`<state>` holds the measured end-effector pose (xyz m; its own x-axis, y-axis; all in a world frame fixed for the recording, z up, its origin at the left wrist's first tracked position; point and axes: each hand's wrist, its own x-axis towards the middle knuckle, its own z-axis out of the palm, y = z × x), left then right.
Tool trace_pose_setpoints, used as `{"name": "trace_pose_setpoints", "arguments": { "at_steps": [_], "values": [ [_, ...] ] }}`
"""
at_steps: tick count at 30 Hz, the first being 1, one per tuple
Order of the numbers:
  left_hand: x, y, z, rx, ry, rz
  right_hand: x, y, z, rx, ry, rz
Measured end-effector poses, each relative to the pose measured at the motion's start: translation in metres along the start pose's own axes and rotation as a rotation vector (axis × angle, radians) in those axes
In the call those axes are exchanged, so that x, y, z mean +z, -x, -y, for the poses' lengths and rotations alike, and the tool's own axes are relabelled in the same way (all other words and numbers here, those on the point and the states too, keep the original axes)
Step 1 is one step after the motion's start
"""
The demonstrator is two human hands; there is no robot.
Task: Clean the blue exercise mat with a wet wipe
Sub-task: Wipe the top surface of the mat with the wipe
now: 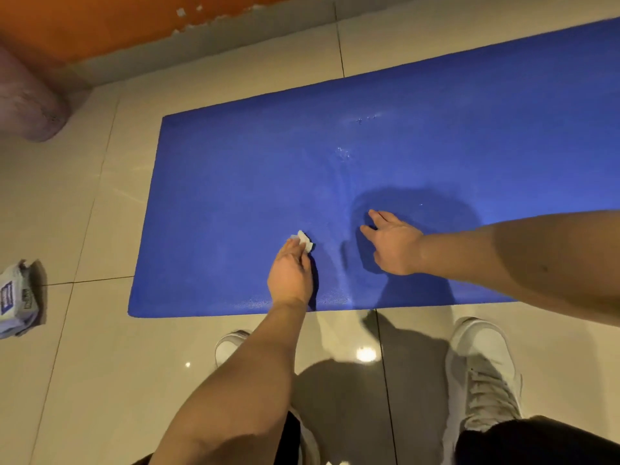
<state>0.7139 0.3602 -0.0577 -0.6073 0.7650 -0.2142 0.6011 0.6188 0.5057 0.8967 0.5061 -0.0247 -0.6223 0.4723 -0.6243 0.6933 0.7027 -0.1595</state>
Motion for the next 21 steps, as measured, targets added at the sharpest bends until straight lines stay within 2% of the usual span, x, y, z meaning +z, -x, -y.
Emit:
{"name": "trace_pose_setpoints", "arguments": {
  "at_steps": [4, 8, 11, 14, 16, 21],
  "values": [
    [-0.015, 0.013, -0.014, 0.054, -0.073, 0.011, -0.037, 0.028, 0.008, -0.007, 0.025, -0.027],
    [-0.031, 0.021, -0.030, -0.032, -0.064, 0.048, -0.061, 0.059, 0.008, 0.029, -0.028, -0.088],
    [-0.037, 0.026, -0.035, -0.035, 0.133, 0.122, -0.066, 0.073, 0.017, 0.089, -0.128, -0.092],
    [-0.032, 0.033, -0.043, -0.027, 0.389, 0.241, -0.064, 0.079, 0.031, 0.153, -0.357, -0.125],
    [-0.028, 0.040, -0.046, 0.050, 0.360, 0.257, -0.060, 0.082, 0.044, 0.194, -0.563, -0.143],
    [-0.024, 0.058, -0.056, 0.023, 0.439, 0.350, -0.044, 0.083, 0.064, 0.269, -0.934, -0.110]
  ]
}}
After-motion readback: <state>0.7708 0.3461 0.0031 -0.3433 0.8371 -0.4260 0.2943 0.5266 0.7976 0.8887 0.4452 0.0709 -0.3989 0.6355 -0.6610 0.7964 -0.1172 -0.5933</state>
